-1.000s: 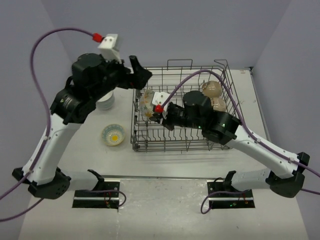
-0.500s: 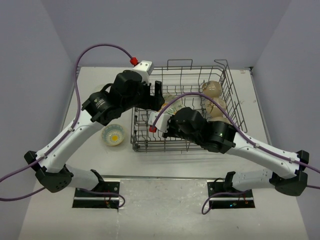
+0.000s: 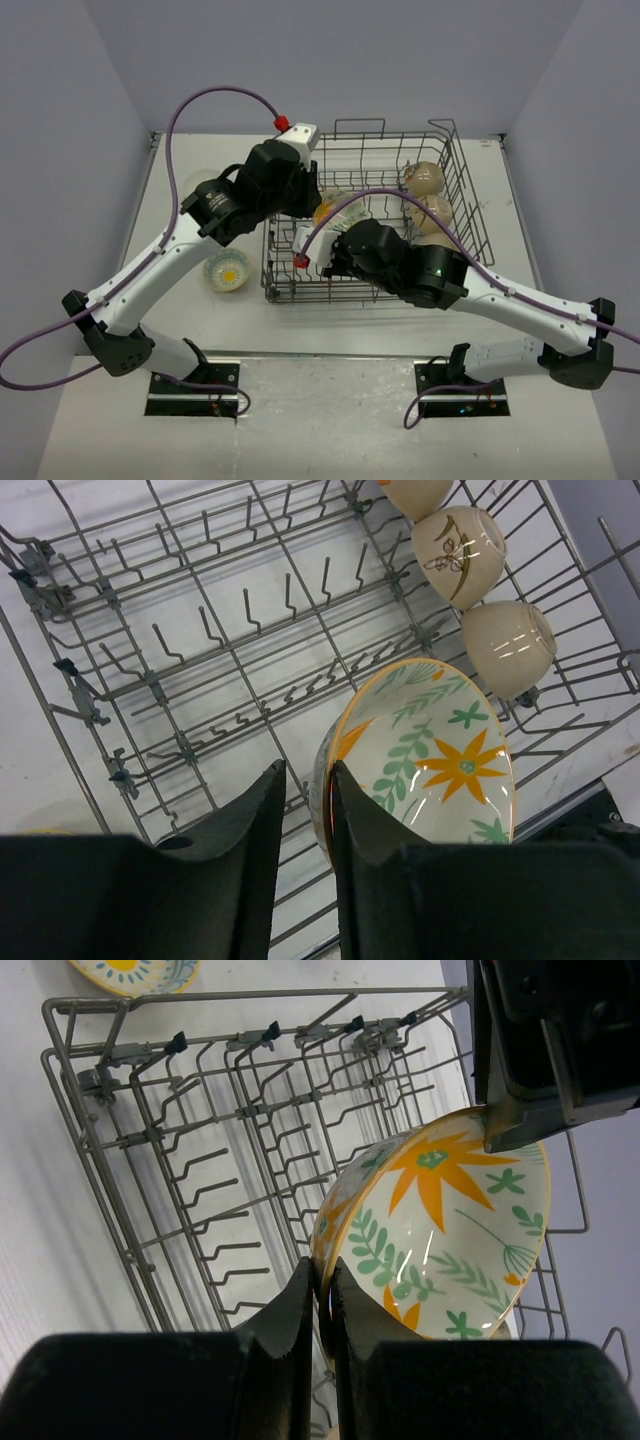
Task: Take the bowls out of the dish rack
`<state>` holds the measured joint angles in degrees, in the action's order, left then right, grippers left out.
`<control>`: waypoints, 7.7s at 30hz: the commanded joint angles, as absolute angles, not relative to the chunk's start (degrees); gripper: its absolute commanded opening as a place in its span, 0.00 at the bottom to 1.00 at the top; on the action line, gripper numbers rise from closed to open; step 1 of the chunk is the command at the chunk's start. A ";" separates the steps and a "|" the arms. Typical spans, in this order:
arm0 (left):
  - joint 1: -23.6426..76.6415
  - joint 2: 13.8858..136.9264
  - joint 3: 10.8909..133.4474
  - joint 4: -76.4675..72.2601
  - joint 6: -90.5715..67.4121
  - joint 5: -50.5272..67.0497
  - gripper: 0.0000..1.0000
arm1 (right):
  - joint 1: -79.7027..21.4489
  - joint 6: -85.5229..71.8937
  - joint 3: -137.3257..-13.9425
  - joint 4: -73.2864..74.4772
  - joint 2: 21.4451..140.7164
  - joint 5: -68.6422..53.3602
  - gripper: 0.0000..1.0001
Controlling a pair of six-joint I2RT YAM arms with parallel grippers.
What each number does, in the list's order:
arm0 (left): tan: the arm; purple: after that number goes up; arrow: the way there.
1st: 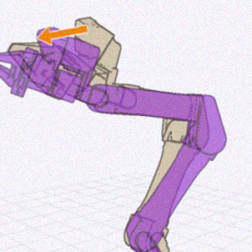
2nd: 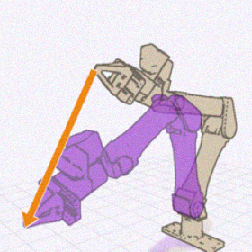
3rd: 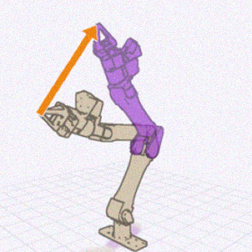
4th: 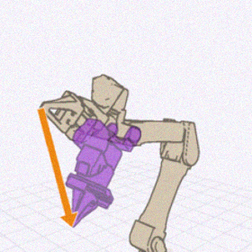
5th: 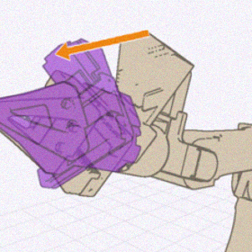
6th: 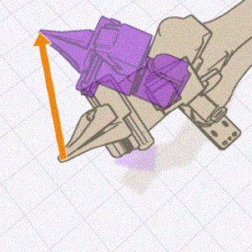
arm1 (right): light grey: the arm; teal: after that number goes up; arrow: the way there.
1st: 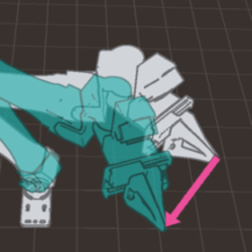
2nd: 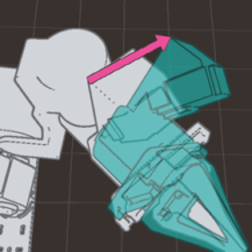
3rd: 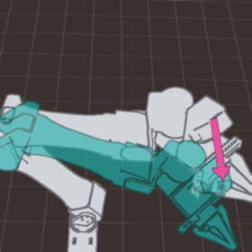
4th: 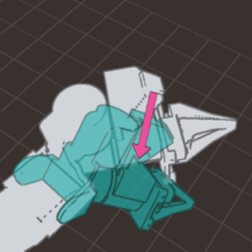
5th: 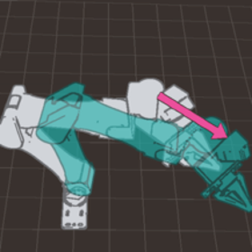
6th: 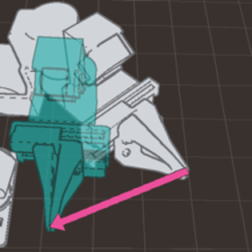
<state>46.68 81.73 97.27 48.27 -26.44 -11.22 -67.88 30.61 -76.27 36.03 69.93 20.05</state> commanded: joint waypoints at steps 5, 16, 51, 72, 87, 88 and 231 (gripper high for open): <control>46.14 84.55 99.40 53.08 -25.22 -17.84 0.25 | -68.38 31.64 -80.33 30.94 69.43 26.98 0.00; 46.23 86.66 100.81 54.93 -24.26 -19.86 0.05 | -68.64 32.08 -79.89 29.10 69.43 27.68 0.00; 3.96 42.28 33.67 19.25 -46.93 -13.35 0.00 | -61.08 13.45 -60.12 17.75 49.13 25.93 0.99; 3.34 35.16 20.57 13.10 -48.34 -12.92 0.00 | -61.08 14.06 -60.38 17.49 48.43 22.33 0.99; 3.25 36.38 18.28 12.22 -47.55 -13.45 0.05 | -61.08 14.33 -60.38 17.23 48.60 21.09 0.99; 3.25 36.56 18.19 12.22 -47.55 -13.45 0.05 | -61.08 14.33 -60.38 17.23 48.60 21.09 0.99; 12.83 42.45 48.69 25.93 -18.19 -0.26 1.00 | -18.55 36.74 -85.87 -1.58 115.93 47.55 0.69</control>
